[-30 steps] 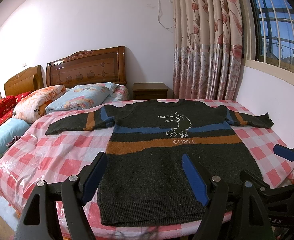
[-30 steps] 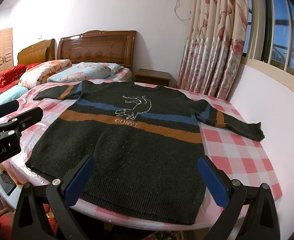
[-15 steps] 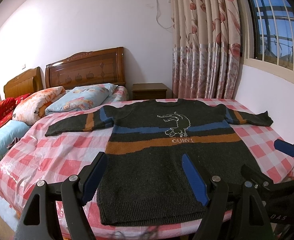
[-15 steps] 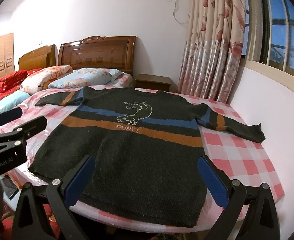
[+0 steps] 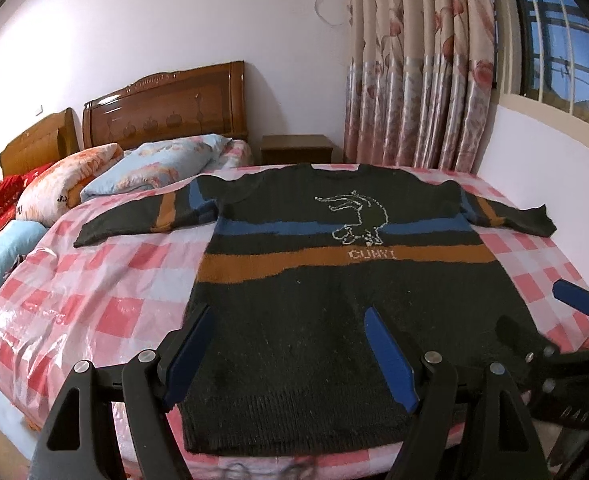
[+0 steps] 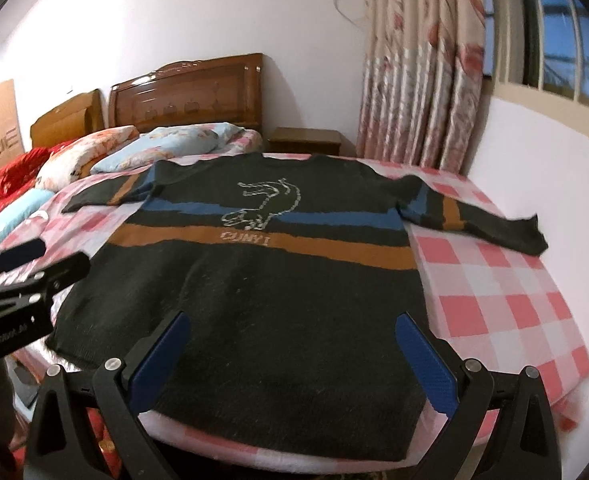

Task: Fold small clothes
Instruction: 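Grasp the sweater sleeve with the right gripper and fold it across the body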

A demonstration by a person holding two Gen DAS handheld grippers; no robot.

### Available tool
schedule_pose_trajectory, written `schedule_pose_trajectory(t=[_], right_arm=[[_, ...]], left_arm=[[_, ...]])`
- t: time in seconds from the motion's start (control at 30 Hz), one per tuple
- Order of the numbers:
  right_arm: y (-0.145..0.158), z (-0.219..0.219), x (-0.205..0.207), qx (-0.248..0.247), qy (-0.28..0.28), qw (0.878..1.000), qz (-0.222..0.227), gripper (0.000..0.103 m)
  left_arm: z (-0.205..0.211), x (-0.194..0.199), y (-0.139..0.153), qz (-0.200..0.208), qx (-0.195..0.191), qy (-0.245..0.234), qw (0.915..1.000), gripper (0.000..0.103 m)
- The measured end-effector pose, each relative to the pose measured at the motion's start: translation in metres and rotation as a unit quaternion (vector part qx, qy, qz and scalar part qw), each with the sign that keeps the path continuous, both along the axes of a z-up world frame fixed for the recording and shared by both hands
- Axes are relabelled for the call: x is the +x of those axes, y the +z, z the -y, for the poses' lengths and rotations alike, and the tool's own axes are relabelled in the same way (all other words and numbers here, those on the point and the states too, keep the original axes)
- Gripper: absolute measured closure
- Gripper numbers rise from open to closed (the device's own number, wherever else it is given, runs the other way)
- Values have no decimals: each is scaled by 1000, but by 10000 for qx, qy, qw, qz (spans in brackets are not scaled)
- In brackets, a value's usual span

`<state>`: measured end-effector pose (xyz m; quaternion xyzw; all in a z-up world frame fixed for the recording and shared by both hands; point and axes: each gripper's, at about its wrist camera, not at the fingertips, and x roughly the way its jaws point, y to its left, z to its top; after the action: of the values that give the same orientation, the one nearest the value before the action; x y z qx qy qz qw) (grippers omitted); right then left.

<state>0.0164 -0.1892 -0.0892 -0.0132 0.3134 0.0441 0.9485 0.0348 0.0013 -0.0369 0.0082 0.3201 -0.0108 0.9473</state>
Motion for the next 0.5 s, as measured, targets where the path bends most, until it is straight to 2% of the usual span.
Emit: schedule_pose_trajectory(t=[0.13,0.2,0.3,0.37,0.5], right_arm=[[-4,20,29,308,-115,9989,-347,0],[-11,40,47,596,-278,9960,-600,0],[-29,90,79,1213,-784,9835,-1091,0],[-38,119,96,1452,-1126,9746,-1278,0],[-53,188,137,1780,-1947,9534,-1467,0]], left_arm=[[1,33,-2,-158,56,-79,9998,24],[5,64,-7,-274,235,-128,9993,24],[8,121,-22,-710,267,-232,9969,24],[9,163,-37,-1069,250,-265,9936,24],[8,222,-59,-1363,329,-130,9900,35]])
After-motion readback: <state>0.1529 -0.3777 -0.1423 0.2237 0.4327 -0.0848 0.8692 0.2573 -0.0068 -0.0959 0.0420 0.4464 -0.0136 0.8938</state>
